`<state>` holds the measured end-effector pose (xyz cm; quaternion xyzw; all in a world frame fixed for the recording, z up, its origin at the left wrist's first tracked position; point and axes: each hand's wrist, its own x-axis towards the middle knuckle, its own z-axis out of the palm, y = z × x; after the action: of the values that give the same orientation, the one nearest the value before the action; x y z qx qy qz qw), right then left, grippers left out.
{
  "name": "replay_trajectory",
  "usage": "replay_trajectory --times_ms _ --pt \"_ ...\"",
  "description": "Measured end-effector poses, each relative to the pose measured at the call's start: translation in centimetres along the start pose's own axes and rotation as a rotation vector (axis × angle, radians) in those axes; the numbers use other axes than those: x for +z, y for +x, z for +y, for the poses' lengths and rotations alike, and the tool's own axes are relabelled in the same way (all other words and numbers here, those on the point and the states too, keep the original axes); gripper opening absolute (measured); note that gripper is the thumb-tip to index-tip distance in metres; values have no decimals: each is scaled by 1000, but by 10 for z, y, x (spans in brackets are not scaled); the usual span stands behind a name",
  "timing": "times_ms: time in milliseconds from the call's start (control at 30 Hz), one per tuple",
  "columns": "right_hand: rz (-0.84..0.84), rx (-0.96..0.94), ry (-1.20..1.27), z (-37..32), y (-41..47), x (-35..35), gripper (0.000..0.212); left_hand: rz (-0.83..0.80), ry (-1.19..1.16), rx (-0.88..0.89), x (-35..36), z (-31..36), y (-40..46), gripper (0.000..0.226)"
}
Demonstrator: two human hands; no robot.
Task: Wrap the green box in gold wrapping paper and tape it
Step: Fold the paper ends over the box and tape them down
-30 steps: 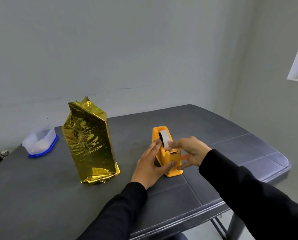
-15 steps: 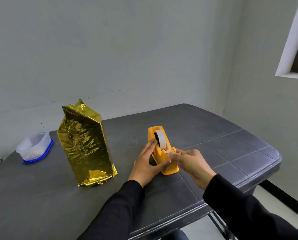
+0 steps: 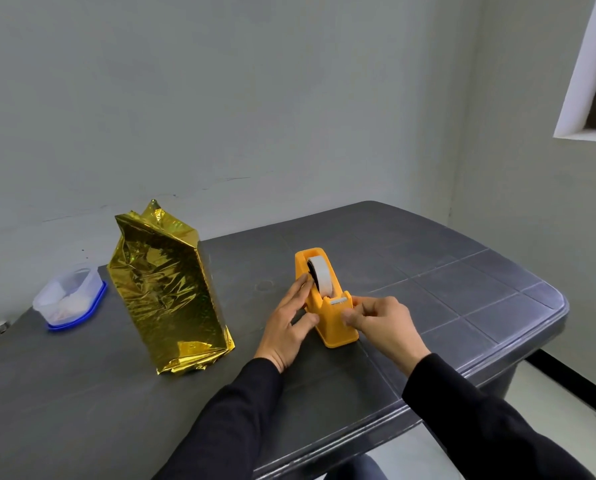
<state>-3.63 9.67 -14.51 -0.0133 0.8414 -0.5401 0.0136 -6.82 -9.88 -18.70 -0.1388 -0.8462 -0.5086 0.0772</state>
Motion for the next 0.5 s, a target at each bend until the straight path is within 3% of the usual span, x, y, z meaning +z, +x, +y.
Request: replay_trajectory --times_ms 67,133,233,333,433,500 --pt "-75 -55 -55 16 -3 -1 27 4 -20 -15 0 0 0 80" --pt "-87 -93 148 32 -10 -3 24 -5 -35 -18 0 2 -1 80" --pt "-32 -61 514 39 -11 -7 48 17 -88 -33 1 7 -4 77" --pt "-7 -32 719 37 -8 -9 66 180 -123 -23 -5 21 -9 69" --pt "-14 4 829 39 -9 -11 75 260 137 220 -8 57 -11 40" --pt "-2 0 826 39 -10 -11 78 180 319 398 -8 87 -6 34"
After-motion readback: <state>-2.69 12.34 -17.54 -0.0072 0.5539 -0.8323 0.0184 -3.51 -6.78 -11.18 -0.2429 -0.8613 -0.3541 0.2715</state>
